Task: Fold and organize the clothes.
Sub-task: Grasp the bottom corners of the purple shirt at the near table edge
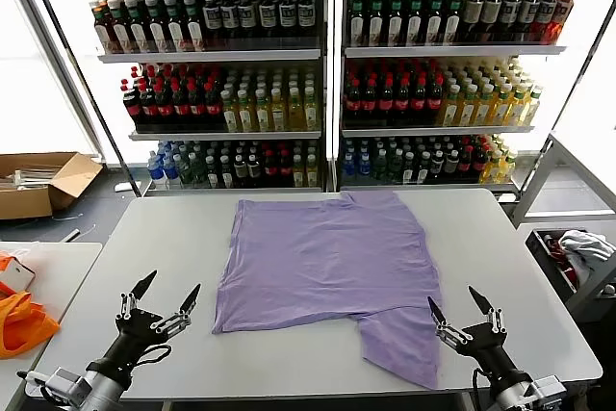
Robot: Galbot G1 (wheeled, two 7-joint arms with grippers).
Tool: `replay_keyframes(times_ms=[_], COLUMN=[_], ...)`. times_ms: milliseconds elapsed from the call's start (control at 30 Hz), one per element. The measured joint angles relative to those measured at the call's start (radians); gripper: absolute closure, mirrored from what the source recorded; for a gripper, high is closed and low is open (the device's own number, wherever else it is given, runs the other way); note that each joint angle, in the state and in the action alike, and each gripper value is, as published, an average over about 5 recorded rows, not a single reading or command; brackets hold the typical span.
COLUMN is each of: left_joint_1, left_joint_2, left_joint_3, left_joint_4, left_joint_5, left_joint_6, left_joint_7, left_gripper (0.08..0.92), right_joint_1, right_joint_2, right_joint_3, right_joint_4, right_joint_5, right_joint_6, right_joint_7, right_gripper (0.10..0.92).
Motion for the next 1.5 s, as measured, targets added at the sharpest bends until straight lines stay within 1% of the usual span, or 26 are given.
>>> replay_keyframes(times_ms=[200, 333, 633, 800, 900, 1000, 1067, 1200, 1500], left_joint_1=[-0.024, -0.047, -0.088, -0.109, -0.121, -0.130, -0.135, -0.142, -0.135], left_joint_2=[0.042, 0.057, 0.077, 0.074, 0.066, 0.058, 0.054, 0.049, 0.047], left_joint_3=[0.056, 0.097, 0.167, 0.200, 0.219, 0.237, 0.247, 0.258, 0.260], left_joint_4=[0.023, 0.048, 0.106, 0.138, 0.154, 0.171, 0.181, 0.203, 0.223], left_joint_5=[-0.006, -0.010, -0.014, -0.015, -0.015, -0.015, -0.016, -0.016, -0.017], left_joint_6=[0.063, 0.099, 0.134, 0.149, 0.155, 0.157, 0.157, 0.151, 0.128], left_joint_7=[-0.021, -0.032, -0.052, -0.073, -0.090, -0.104, -0.111, -0.120, -0.130], left_gripper=[0.177, 0.177, 0.177, 0.177, 0.177, 0.180, 0.201, 0.299, 0.559], right_joint_1=[-0.052, -0.078, -0.099, -0.117, -0.120, -0.121, -0.120, -0.112, -0.101], right_joint_2=[-0.003, 0.003, 0.021, 0.033, 0.038, 0.040, 0.043, 0.053, 0.051], right_joint_3=[-0.013, -0.028, -0.061, -0.078, -0.090, -0.104, -0.114, -0.137, -0.155], right_joint_4=[0.019, 0.027, 0.022, 0.019, 0.019, 0.016, 0.012, 0.000, -0.005], right_joint_5=[-0.010, -0.011, 0.000, 0.006, 0.007, 0.006, 0.003, -0.002, 0.011], right_joint_6=[-0.029, -0.048, -0.082, -0.091, -0.090, -0.087, -0.084, -0.076, -0.053], right_joint_7=[0.038, 0.060, 0.096, 0.115, 0.121, 0.121, 0.121, 0.119, 0.099], right_gripper=[0.203, 0.203, 0.203, 0.215, 0.274, 0.358, 0.419, 0.531, 0.791])
